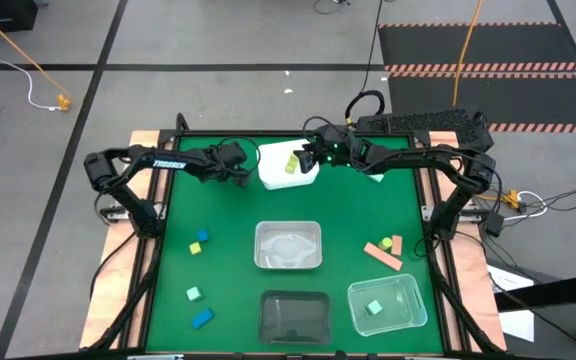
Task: Sort & place blocks by color
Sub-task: Put the top left light brown block into the gray bin
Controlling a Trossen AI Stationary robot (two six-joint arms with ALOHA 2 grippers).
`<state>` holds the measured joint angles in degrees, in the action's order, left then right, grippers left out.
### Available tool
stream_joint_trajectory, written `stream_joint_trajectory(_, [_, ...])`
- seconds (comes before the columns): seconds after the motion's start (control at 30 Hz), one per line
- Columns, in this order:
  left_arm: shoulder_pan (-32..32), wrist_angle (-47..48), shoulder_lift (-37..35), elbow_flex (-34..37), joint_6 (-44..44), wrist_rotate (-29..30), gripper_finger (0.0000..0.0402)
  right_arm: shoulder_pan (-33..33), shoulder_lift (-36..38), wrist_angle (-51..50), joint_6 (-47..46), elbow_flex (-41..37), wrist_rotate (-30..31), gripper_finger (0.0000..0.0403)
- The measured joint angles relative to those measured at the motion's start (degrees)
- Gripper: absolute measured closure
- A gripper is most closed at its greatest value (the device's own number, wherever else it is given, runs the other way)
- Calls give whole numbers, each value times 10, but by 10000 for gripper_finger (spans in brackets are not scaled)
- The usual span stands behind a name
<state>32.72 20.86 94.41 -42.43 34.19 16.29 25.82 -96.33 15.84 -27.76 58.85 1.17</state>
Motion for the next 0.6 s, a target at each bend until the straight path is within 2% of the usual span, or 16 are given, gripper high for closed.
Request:
stream_joint_trajectory(0.07, [-3,0,-5,1,5,-7,153,0,0,-1,0,0,0,193])
stream_joint_trajectory(0.2, [-6,4,-25,3,4,-12,271,0,0,-3,-9,0,0,193])
stream_joint_trajectory(0.4, [-6,20,-60,6,4,-9,272,0,0,-3,-64,0,-1,193])
stream_joint_trajectory(0.6, [-7,8,-129,6,14,-11,272,-1,0,18,-107,0,-85,193])
